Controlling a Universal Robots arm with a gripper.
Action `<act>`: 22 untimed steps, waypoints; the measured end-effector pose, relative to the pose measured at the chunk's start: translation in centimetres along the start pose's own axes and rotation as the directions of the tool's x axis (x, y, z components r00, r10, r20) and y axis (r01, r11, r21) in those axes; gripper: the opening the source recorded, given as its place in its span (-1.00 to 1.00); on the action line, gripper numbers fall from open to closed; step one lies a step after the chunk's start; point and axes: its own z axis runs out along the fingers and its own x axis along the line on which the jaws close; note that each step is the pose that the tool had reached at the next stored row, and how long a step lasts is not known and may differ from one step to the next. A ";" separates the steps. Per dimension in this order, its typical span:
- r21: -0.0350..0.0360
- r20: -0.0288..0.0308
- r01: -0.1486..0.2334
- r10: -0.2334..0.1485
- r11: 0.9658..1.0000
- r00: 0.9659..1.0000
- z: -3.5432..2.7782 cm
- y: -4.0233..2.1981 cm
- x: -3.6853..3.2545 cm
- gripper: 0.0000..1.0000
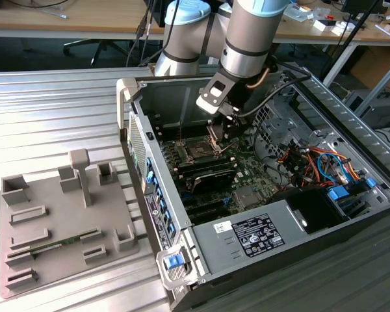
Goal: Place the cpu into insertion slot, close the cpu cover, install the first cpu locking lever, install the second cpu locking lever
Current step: 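Place the cpu into insertion slot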
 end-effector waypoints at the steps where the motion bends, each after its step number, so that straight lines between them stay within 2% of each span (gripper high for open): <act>1: 0.000 0.000 0.000 0.000 1.000 1.000 0.02 -0.01 0.00 0.09; 22: 0.000 0.000 0.000 0.000 1.000 1.000 0.42 -0.31 -0.01 0.09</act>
